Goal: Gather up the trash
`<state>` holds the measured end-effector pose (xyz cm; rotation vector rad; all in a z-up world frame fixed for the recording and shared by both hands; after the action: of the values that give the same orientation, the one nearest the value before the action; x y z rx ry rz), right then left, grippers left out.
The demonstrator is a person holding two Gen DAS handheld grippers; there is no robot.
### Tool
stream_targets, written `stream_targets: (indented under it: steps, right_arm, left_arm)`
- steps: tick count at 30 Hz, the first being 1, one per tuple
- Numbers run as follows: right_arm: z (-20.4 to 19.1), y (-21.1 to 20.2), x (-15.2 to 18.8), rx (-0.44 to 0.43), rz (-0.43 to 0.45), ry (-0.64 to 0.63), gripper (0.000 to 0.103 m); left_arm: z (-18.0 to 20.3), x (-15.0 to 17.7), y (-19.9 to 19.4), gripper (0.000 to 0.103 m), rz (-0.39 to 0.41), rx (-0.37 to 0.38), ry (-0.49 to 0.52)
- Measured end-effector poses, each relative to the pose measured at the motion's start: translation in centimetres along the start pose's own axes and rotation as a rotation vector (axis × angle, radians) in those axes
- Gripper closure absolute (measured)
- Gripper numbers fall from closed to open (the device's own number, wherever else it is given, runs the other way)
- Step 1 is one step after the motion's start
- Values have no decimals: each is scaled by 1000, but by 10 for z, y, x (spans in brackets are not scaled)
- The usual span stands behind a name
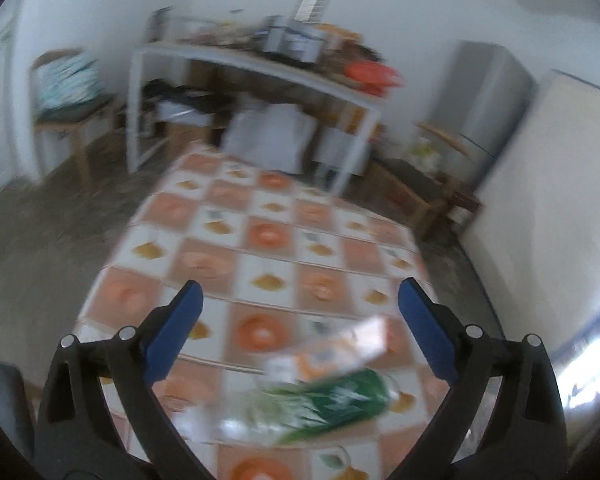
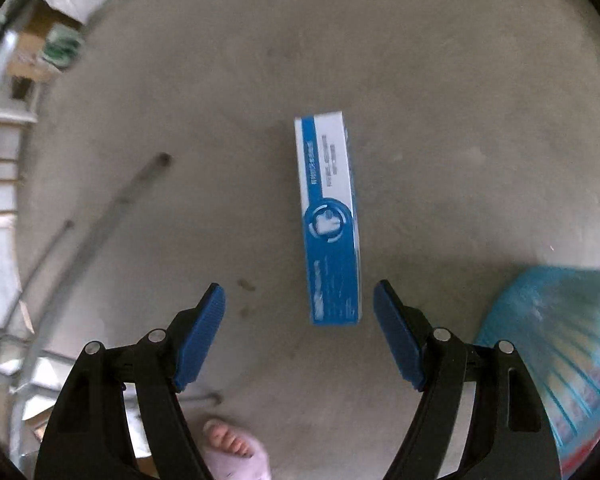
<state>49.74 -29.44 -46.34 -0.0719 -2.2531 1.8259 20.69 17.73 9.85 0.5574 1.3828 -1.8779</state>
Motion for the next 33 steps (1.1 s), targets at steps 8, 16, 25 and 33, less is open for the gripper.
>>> stream_targets:
  steps: [8, 16, 25, 33]
  right_arm:
    - [-11, 69, -3, 149, 1, -68, 30]
    - [6, 91, 0, 162, -29, 5, 55]
    - [8, 44, 10, 79, 87, 55, 59]
    - [43, -117, 81, -172, 328, 129, 59]
  left_arm:
    - [-70, -6, 38, 9, -37, -125, -227]
    - [-81, 2, 49, 9, -65, -141, -253]
    - [-78, 4, 41, 9, -63, -124, -241]
    - [-70, 10, 32, 9, -37, -64, -224]
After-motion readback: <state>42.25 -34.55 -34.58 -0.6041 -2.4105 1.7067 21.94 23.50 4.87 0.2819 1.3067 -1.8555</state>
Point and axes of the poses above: each gripper's, at about its wrist camera, not at the fingertips, and y roughly the way its jaws point, z to its right, x to its underside, the point moved 1 cm from there along y, roughly the way its jaws point, and after that the axes turned 3 degrees about -z, right-handed, at the moved point
